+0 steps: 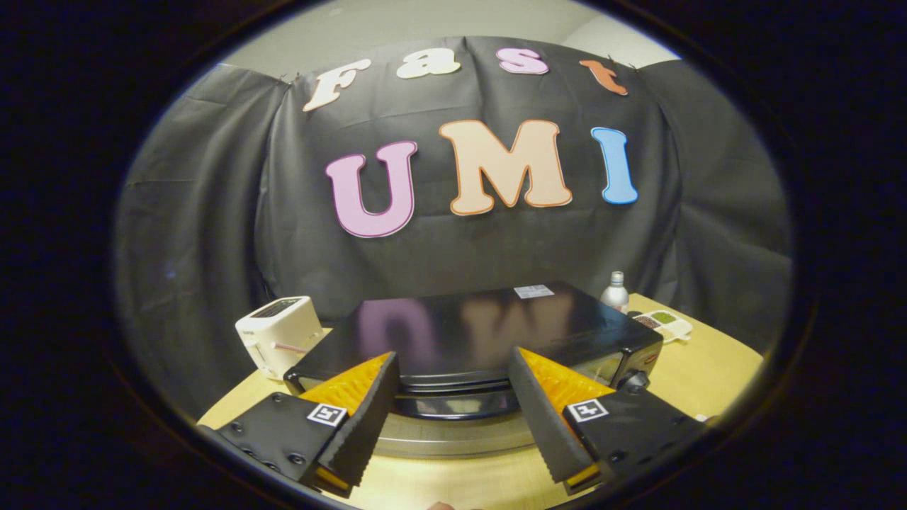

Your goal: Open the toaster oven, put the food inside, and close the toaster oven door.

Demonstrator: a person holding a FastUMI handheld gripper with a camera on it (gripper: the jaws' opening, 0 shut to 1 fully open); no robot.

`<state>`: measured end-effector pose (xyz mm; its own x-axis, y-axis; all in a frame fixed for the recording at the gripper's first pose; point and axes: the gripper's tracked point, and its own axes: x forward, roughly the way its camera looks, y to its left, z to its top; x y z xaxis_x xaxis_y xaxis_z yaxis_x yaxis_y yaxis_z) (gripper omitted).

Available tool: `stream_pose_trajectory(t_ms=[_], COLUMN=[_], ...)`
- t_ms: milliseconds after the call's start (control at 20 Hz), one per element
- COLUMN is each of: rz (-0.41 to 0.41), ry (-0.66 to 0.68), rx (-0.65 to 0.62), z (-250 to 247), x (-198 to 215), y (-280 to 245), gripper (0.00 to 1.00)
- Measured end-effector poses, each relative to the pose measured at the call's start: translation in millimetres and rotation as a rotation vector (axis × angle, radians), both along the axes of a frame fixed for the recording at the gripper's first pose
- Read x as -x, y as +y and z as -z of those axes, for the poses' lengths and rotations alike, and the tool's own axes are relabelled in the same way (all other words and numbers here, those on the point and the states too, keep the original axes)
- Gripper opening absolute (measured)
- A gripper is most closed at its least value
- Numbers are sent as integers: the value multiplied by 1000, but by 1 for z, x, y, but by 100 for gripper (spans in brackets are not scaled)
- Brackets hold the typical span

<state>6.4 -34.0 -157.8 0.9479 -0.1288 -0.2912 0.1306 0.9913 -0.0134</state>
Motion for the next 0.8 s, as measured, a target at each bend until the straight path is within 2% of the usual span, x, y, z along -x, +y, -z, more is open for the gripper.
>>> stream_pose_trajectory(t_ms=[450, 800], rz=[9, 44], ry=[-11, -21], rx=[39, 40], z=[1, 5], x=[22, 70], y=[2, 2], gripper=[97, 97])
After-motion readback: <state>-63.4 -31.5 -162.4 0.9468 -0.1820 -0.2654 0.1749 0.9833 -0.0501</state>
